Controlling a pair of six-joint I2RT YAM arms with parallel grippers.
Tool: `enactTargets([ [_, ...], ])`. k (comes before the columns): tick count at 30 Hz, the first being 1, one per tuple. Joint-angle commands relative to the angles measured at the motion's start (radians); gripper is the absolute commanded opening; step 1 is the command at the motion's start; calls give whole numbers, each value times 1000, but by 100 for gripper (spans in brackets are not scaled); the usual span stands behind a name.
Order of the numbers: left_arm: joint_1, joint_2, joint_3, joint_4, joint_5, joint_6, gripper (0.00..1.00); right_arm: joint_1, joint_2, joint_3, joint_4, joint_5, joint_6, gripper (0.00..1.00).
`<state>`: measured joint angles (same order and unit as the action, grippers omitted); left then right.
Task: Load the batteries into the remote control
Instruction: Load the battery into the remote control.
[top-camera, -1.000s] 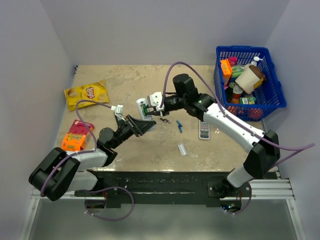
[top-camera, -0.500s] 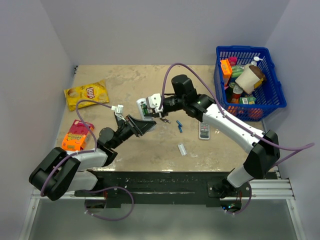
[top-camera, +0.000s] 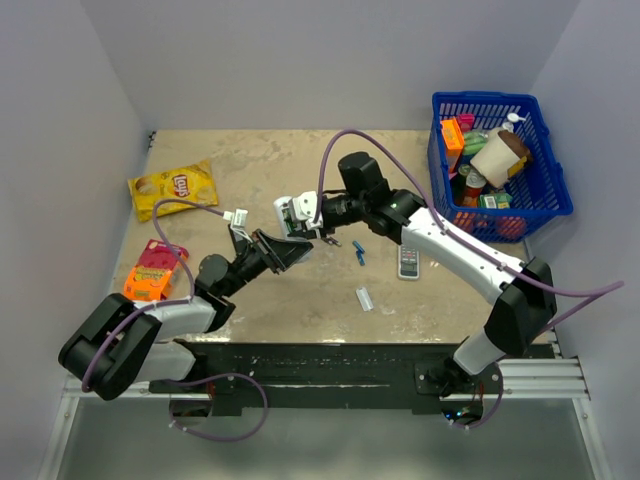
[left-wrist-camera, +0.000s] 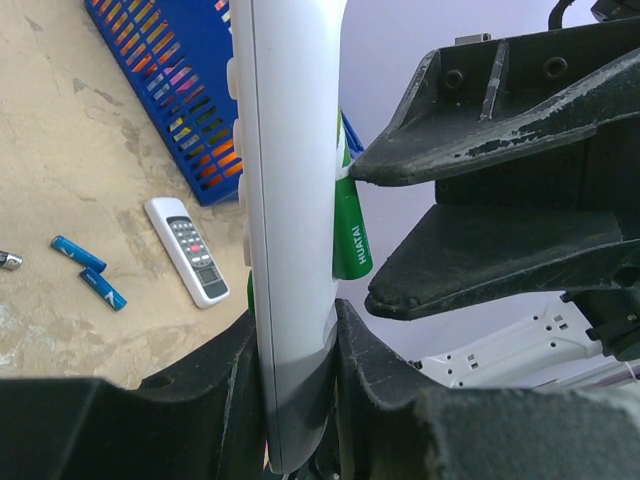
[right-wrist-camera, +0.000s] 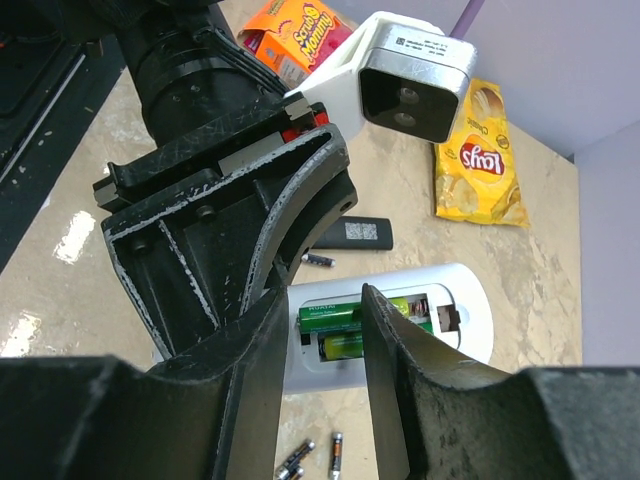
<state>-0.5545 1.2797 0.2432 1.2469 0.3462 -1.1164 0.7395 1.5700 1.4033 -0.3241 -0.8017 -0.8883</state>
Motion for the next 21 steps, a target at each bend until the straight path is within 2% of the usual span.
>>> enactTargets([
  [1, 5, 1, 45, 82, 10, 9, 0, 6, 7, 25, -7, 13, -29, 39],
  [12, 5, 6, 48, 106, 23, 13, 0, 8, 13, 5, -15, 55, -60, 38],
  [21, 5, 13, 44, 178, 60, 17, 0, 8, 36, 9, 8, 27, -63, 36],
])
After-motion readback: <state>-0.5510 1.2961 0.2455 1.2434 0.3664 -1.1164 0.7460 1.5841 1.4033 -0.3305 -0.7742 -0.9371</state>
